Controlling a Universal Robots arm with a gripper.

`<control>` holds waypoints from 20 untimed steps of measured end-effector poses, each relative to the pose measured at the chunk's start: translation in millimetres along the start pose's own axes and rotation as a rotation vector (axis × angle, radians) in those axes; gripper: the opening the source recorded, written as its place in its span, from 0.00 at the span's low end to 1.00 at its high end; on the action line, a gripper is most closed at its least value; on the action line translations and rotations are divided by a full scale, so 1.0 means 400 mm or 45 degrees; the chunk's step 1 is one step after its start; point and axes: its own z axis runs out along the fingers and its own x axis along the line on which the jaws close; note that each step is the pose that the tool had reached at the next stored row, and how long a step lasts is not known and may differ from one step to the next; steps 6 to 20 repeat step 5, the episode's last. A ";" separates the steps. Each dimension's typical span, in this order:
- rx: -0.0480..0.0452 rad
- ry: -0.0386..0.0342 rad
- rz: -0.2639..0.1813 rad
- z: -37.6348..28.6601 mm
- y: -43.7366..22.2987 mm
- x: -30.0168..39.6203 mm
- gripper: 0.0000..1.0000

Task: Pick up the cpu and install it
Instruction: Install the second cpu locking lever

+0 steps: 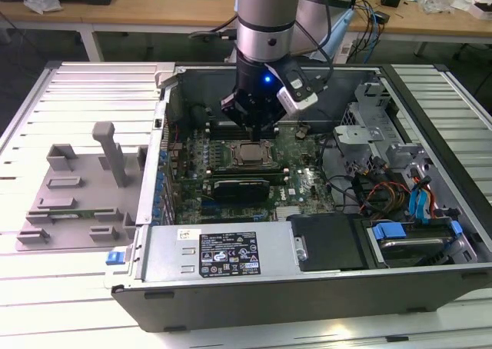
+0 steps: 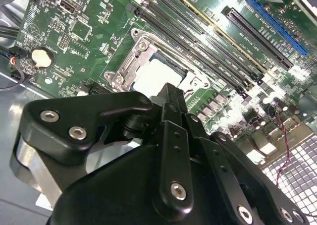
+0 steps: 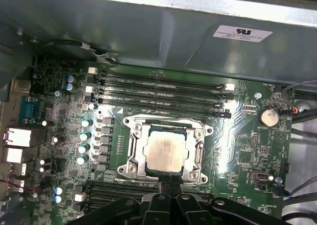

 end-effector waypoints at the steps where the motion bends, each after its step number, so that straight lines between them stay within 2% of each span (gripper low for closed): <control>1: 0.000 0.0001 0.000 0.000 0.000 0.000 0.11; 20: 0.000 0.0000 0.000 -0.002 0.000 0.000 0.11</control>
